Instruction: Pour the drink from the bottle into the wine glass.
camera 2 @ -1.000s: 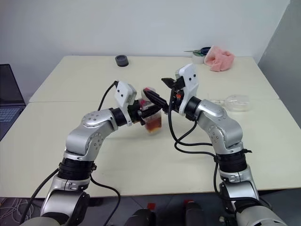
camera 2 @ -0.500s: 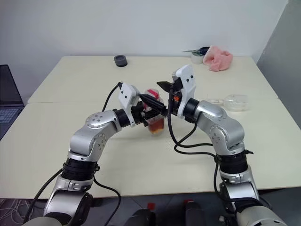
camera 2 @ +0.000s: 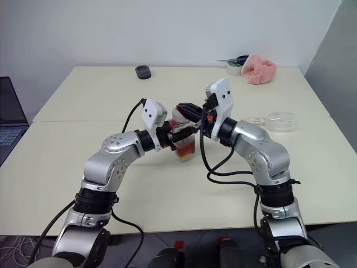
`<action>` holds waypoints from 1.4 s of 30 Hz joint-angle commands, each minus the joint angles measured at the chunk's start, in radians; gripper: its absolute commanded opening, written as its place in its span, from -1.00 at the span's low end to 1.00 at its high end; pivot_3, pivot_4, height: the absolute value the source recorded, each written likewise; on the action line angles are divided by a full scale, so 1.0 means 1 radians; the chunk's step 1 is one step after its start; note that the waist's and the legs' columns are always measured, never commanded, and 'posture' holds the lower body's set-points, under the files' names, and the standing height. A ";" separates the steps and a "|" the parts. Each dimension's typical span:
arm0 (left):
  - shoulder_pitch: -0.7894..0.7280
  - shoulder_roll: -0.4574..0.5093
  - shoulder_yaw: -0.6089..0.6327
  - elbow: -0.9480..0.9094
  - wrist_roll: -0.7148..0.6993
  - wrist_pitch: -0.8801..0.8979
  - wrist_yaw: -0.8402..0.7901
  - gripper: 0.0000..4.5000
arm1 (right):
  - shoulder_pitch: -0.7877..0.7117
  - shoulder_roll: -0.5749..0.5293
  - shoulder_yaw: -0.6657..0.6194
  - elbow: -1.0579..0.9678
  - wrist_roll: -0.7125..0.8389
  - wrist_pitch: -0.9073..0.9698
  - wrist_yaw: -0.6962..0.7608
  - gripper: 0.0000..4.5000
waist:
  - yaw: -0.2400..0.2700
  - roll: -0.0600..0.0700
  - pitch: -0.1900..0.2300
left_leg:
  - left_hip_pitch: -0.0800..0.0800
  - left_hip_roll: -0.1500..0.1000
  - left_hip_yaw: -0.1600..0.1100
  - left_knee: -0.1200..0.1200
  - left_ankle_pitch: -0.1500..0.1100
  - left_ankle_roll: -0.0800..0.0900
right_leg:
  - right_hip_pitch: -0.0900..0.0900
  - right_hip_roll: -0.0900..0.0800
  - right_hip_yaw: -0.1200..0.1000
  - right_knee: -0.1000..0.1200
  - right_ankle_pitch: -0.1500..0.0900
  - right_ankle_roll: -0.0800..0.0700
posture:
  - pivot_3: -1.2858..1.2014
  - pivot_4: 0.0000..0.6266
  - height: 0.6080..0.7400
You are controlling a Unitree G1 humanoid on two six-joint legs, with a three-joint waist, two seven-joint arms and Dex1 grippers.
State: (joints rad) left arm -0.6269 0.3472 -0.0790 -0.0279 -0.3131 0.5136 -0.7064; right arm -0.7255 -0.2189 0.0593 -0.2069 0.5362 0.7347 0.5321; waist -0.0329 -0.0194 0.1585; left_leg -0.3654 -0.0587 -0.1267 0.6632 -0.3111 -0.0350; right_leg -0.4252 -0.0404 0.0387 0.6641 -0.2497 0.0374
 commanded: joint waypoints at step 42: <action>0.009 -0.030 0.006 -0.094 -0.022 -0.006 0.011 -0.20 | -0.041 0.048 -0.037 0.035 -0.002 -0.019 -0.034 0.34 | 0.001 0.000 0.000 | 0.000 0.000 0.000 0.000 0.000 0.000 | 0.000 0.000 0.000 0.000 0.000 0.000 | 0.03 -0.52 1.00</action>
State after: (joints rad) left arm -0.6056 0.3180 -0.0820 -0.0679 -0.3145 0.5179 -0.6907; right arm -0.7332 -0.1781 0.0663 -0.1339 0.5009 0.7257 0.5054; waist -0.0322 -0.0194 0.1585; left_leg -0.3655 -0.0587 -0.1266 0.6633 -0.3111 -0.0350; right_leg -0.4252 -0.0405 0.0388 0.6641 -0.2497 0.0373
